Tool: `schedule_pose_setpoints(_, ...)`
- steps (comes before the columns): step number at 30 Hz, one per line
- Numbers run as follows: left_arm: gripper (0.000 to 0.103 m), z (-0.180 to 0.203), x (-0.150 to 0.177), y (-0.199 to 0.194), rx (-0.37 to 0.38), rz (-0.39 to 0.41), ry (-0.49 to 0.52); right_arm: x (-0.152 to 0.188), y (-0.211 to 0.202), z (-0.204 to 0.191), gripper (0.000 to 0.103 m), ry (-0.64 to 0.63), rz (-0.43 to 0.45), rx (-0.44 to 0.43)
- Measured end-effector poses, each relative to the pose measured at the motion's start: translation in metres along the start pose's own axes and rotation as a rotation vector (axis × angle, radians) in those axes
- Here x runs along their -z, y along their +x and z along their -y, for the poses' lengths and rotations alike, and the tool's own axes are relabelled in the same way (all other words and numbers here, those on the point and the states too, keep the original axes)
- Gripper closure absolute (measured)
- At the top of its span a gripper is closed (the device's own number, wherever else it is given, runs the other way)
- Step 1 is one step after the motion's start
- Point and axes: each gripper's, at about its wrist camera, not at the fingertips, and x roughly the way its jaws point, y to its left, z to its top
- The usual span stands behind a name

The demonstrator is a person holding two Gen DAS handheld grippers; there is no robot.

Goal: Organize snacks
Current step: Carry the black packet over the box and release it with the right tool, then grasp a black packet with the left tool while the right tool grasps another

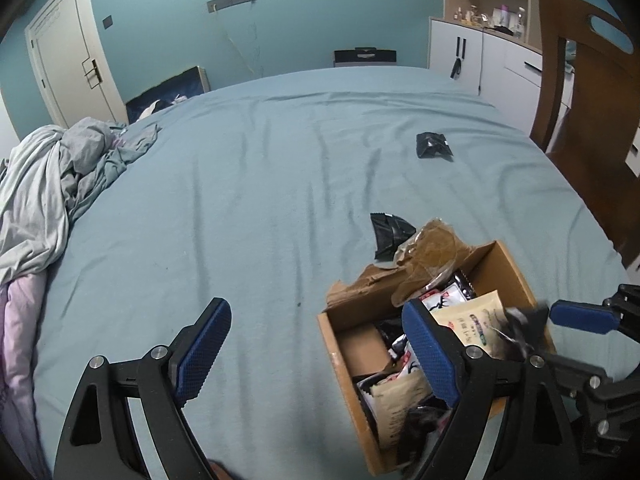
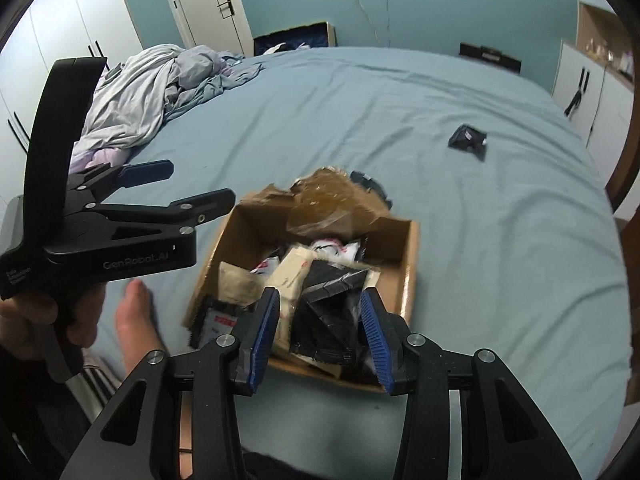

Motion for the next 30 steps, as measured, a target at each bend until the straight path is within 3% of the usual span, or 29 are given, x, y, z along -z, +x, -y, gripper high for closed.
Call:
schedule_pose_setpoints(3,0.014,0.000,0.002,0.002,-0.003,-0.015,-0.005,-0.002,-0.002,0.011,0.030,0.079,0.015,0.003)
schedule_pose_setpoints(6,0.013,0.000,0.001,0.000,-0.003,-0.009,-0.008,-0.004,-0.011,0.021,0.026,0.139,0.067,0.032)
schedule_pose_setpoints(12,0.013,0.000,0.000,-0.003,-0.001,-0.002,-0.010,-0.005,-0.024,0.034,0.025,0.203,0.115,0.131)
schedule_pose_setpoints(17,0.013,-0.001,-0.001,-0.002,0.011,-0.010,-0.018,-0.008,-0.030,0.041,0.025,0.245,0.136,0.140)
schedule_pose_setpoints(25,0.013,0.000,-0.005,0.001,0.019,-0.021,-0.022,-0.019,-0.034,0.048,0.025,0.203,0.166,0.256)
schedule_pose_setpoints(30,0.013,0.005,-0.009,0.007,0.017,-0.030,-0.009,-0.034,-0.024,0.065,0.025,0.237,0.149,0.264)
